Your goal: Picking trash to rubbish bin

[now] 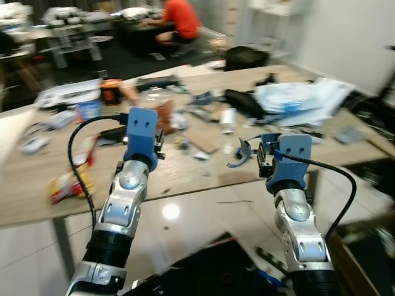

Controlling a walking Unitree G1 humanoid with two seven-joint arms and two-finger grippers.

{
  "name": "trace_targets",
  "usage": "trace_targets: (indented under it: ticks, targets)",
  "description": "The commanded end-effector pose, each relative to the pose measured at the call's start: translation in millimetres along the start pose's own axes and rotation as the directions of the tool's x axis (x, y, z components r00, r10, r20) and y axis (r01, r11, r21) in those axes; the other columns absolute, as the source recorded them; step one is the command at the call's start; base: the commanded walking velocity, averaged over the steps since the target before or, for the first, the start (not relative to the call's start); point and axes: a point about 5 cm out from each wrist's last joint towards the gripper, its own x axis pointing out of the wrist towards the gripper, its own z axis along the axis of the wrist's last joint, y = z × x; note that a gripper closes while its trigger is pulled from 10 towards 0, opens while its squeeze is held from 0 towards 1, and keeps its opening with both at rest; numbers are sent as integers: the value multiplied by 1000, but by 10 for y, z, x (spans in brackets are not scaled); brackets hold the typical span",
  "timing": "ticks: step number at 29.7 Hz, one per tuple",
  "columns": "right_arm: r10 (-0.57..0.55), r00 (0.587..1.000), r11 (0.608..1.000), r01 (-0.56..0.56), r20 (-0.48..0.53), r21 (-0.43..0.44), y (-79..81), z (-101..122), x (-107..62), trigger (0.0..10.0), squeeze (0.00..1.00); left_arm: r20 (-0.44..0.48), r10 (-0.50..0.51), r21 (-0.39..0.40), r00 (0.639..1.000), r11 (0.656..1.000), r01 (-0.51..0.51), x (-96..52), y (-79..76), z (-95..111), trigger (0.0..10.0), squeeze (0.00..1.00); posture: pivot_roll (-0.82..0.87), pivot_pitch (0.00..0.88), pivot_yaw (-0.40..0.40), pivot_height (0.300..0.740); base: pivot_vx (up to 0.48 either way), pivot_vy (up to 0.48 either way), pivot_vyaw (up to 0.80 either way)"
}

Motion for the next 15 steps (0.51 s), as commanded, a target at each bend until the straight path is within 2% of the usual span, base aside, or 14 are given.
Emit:
trace_targets:
  ticks: [1,9,15]
  targets:
    - [65,998,998,-65,2,-6,116,41,54,10000,0,-24,56,-13,998,998,-56,-66,85,-72,10000,0,48,72,-34,740,0,0,-800]
    - [124,992,992,-124,-1,-12,164,74,131,10000,0,-30,91,-27,995,995,-92,-169,73,-107,10000,0,56,88,-105,740,0,0,-800]
    - [144,990,989,-144,0,-15,190,99,141,10000,0,-49,89,-36,995,995,-91,-231,26,-164,10000,0,39,90,-108,740,0,0,-800]
